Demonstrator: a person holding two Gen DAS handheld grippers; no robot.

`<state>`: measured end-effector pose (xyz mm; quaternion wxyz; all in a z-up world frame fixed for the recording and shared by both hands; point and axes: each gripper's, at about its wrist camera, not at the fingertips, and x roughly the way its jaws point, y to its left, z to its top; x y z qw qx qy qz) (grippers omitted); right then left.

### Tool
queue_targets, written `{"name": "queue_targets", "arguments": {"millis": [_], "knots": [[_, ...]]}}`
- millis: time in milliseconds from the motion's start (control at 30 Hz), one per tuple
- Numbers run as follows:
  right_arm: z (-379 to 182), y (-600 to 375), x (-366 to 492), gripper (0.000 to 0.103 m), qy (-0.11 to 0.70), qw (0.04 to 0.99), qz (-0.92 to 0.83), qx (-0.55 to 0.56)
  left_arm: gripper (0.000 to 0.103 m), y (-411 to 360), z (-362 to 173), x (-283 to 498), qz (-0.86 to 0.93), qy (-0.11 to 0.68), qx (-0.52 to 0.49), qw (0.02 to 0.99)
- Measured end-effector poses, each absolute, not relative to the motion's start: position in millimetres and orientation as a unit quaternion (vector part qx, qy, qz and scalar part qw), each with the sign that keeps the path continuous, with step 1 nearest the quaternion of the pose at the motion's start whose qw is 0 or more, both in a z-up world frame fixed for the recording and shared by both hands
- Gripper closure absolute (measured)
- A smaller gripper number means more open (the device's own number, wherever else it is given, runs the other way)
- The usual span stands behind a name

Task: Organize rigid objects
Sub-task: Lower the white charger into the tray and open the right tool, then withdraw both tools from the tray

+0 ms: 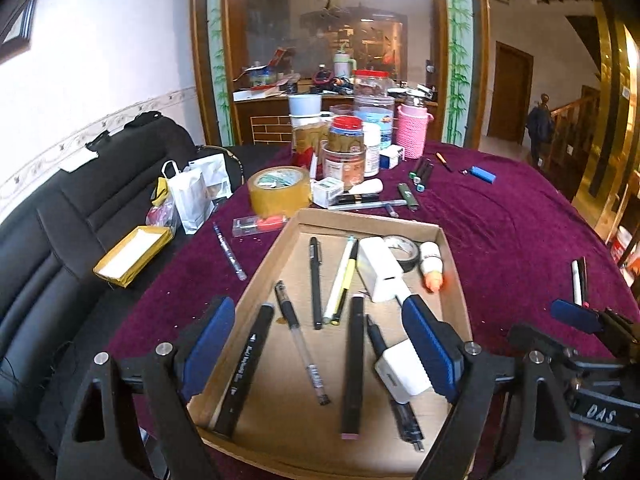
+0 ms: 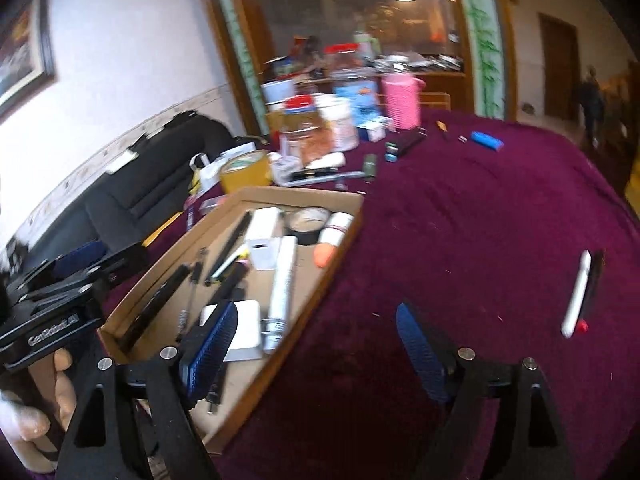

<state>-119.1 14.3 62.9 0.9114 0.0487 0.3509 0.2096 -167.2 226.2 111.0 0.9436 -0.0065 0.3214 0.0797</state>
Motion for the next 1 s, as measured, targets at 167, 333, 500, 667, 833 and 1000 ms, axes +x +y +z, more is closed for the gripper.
{"name": "queue_targets", "arguments": {"millis": [167,333,500,667,833,1000], "knots": [[55.4,-9.3,-120.4,0.018,0.356,0.914,0.180,0.072,0.018,209.8,113.7,-164.7,0.085,0.324,0.011,0.942],[52.4,-20.6,-123.6,0.018,0.352,0.917,0.170,0.080,0.018,200.0,112.8,-164.0,0.094,0.326,0.026,0.940],[53.1,-21.0,-129.5,0.018,0.340,0.923,0.170,0.065,0.018,192.7,132.6,-178.3,0.140,0.266,0.027,0.953],[55.4,-20.4,-132.4,0.018,0.326,0.929,0.169,0.042,0.000,196.6,162.1,-203.1,0.059,0.199,-0.067,0.976],[51.1,-22.3,-132.2,0.018,0.331,0.928,0.164,0.036,0.000,192.9,148.0,-186.3,0.071,0.256,-0.056,0.962],[52.8,-15.9,-135.0,0.018,0.328,0.930,0.163,0.022,0.000,204.8,136.4,-186.8,0.086,0.279,-0.089,0.952]]}}
